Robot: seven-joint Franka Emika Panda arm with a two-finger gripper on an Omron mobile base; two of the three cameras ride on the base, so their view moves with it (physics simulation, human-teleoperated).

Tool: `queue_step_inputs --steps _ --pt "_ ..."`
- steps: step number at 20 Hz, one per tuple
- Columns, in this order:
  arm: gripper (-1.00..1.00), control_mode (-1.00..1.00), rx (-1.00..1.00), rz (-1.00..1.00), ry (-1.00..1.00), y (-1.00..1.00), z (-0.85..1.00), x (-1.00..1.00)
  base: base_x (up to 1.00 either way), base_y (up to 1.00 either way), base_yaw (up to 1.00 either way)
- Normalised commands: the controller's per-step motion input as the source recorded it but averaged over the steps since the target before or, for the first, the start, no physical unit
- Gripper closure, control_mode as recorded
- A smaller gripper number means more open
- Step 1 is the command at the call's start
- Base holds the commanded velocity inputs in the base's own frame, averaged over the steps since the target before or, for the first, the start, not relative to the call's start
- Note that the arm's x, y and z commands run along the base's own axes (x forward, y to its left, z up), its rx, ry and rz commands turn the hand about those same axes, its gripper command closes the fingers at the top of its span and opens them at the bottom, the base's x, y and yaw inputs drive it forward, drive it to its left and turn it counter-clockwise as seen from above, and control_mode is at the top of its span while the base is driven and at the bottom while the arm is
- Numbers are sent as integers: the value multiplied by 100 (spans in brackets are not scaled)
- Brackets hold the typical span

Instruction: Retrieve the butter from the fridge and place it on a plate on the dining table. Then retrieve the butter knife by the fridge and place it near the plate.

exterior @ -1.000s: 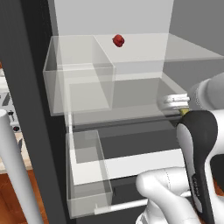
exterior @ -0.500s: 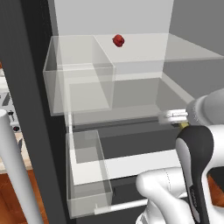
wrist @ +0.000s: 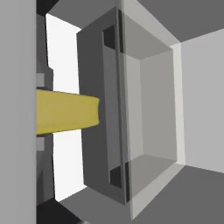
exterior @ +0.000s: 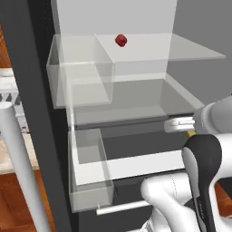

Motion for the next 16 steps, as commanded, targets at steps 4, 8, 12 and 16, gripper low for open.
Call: queue_step_inputs --steps 4,8,12,16 --pt "100 100 0 0 0 0 0 0 -64 5 0" --pt "100 100 0 0 0 0 0 0 -68 9 0" --pt "100 100 0 0 0 0 0 0 -63 22 -1" --pt "100 100 0 0 0 0 0 0 -53 51 -20"
